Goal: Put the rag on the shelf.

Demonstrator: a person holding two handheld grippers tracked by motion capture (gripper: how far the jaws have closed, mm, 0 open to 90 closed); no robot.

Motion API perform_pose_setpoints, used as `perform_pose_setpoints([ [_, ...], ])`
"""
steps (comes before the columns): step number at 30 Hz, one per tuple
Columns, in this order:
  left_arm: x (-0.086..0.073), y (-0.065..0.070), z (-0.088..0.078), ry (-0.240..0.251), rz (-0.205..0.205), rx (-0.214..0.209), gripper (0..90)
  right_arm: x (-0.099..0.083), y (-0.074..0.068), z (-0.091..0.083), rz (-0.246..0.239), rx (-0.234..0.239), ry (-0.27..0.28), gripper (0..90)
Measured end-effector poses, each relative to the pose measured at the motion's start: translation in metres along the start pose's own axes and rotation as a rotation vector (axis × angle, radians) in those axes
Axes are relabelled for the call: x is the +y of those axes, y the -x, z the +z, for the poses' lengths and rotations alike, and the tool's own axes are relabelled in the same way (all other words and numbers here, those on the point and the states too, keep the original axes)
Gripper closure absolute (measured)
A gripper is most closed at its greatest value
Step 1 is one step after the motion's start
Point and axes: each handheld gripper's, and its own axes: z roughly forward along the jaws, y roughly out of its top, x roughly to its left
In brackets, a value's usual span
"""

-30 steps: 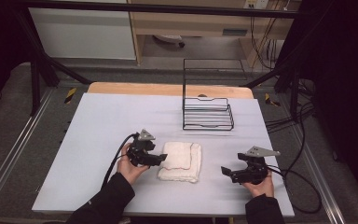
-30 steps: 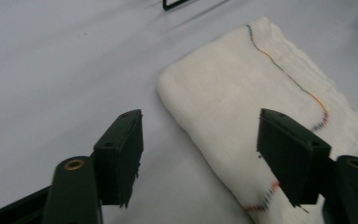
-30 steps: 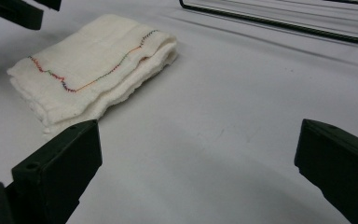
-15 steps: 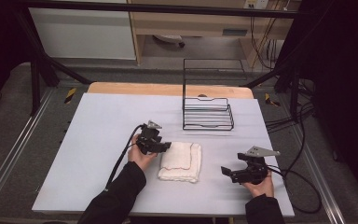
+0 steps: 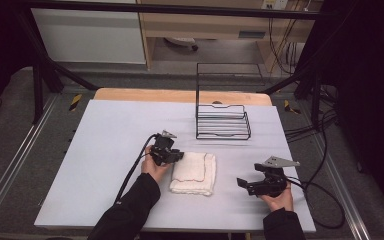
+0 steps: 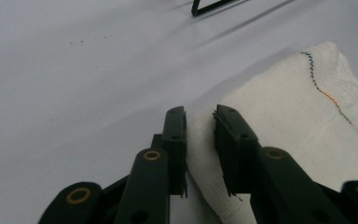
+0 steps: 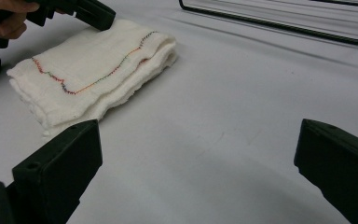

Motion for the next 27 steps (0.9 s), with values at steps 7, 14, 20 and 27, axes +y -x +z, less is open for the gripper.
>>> perform_pose_setpoints([
  [7, 0.0, 0.005, 0.001, -0.004, 0.048, 0.026, 78.6, 0.006, -0.005, 0.005, -0.004, -0.017, 0.004, 1.7],
  [14, -0.002, 0.007, 0.002, 0.007, 0.073, 0.032, 80.2, 0.018, -0.015, 0.021, -0.039, -0.042, -0.012, 2.3],
  [20, -0.002, 0.005, 0.002, 0.013, 0.07, 0.018, 80.4, 0.035, -0.027, 0.038, -0.049, -0.061, -0.014, 3.2],
  [27, -0.006, 0.005, 0.002, 0.037, 0.089, 0.017, 80.5, 0.049, -0.03, 0.06, -0.026, -0.074, -0.017, 5.4],
])
